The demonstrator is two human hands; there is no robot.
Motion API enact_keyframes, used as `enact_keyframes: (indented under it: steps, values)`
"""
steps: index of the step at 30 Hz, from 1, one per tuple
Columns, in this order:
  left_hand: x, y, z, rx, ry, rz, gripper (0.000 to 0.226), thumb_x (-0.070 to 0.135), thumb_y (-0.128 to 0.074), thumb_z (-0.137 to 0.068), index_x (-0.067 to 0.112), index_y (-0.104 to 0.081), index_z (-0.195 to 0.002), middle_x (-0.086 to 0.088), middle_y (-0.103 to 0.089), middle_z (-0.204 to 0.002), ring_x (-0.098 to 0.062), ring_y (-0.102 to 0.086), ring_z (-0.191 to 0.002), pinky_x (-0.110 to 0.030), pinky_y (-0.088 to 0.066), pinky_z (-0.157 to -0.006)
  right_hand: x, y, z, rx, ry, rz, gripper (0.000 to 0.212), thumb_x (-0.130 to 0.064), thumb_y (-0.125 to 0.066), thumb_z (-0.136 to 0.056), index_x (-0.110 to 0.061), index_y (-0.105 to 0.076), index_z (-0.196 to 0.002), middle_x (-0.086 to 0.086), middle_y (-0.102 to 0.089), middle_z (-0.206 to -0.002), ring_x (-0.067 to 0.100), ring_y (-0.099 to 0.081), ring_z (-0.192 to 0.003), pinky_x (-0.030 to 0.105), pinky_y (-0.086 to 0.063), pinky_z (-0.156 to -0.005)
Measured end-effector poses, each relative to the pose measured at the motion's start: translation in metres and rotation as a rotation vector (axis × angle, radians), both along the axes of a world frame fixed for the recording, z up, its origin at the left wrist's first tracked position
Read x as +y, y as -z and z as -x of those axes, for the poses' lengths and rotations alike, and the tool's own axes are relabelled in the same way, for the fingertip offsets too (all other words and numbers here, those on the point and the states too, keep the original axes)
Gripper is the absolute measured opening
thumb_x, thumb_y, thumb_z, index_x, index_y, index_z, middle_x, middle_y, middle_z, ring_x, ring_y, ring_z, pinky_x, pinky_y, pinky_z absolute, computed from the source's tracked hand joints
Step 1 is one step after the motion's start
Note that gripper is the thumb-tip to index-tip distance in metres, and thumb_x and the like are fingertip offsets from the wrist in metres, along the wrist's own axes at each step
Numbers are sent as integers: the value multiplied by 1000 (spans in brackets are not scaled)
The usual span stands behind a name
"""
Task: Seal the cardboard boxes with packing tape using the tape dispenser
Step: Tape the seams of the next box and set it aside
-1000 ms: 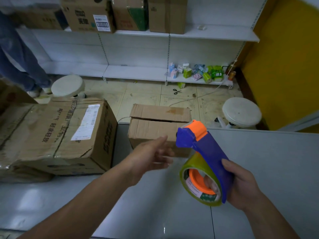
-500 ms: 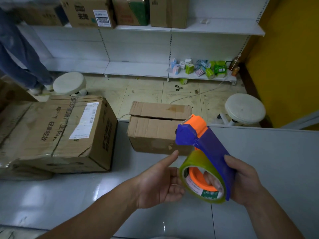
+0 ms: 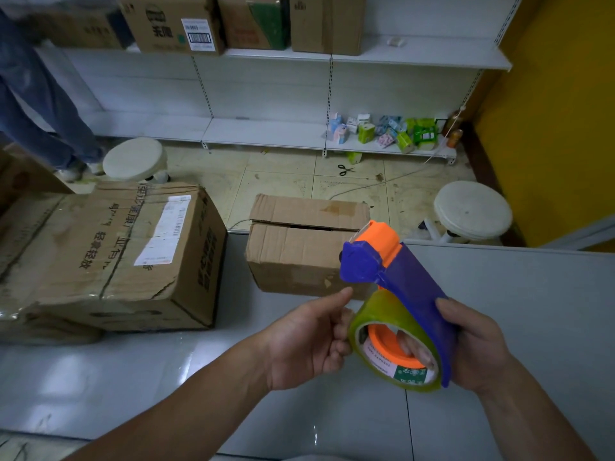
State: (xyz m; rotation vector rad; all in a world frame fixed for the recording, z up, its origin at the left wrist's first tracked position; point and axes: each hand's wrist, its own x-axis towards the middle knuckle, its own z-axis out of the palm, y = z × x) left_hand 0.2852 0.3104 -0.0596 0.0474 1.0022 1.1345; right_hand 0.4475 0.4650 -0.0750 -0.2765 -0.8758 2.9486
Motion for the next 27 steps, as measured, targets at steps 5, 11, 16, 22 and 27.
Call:
enact_keyframes:
  steps: [5, 11, 16, 22, 27]
  values:
    - [1, -3, -1, 286, -37, -33, 34, 34, -57, -93, 20, -49, -63, 3, -45, -62, -7, -43, -53, -16, -38, -51, 1, 1, -1, 86, -39, 13, 44, -13, -29, -104, 16, -38, -135, 34, -53, -129, 41, -55, -119, 45, -43, -103]
    - [3, -19, 17, 666, 11, -173, 26, 19, -55, -97, 11, -52, -73, -1, -51, -59, -11, -47, -52, -20, -41, -54, 7, -17, 5, -51, -50, -231, 61, -36, -77, -76, 16, -59, -103, 18, -72, -76, 24, -71, -66, 29, -57, -61]
    - [2, -39, 50, 828, -39, -216, 31, 4, -52, -96, 11, -48, -66, -1, -53, -54, -11, -48, -49, -19, -41, -50, 21, -43, 7, -292, -37, -466, 67, -46, -95, -30, -6, -77, -80, 18, -72, -78, 22, -70, -62, 26, -55, -52]
    - [2, -53, 73, 973, -10, -233, 32, 21, -60, -92, 14, -48, -64, -2, -50, -56, -12, -49, -51, -20, -42, -50, 39, -61, 14, -364, -289, -698, 71, -58, -90, -39, -10, -76, -90, 17, -73, -94, 21, -69, -75, 24, -54, -62]
    - [-9, -67, 102, 1030, -144, -206, 31, 33, -63, -80, 15, -48, -60, -1, -46, -55, -11, -43, -51, -18, -38, -51, 64, -75, 2, -429, -393, -817, 77, -58, -90, -40, -6, -73, -95, 21, -72, -98, 23, -69, -77, 23, -53, -63]
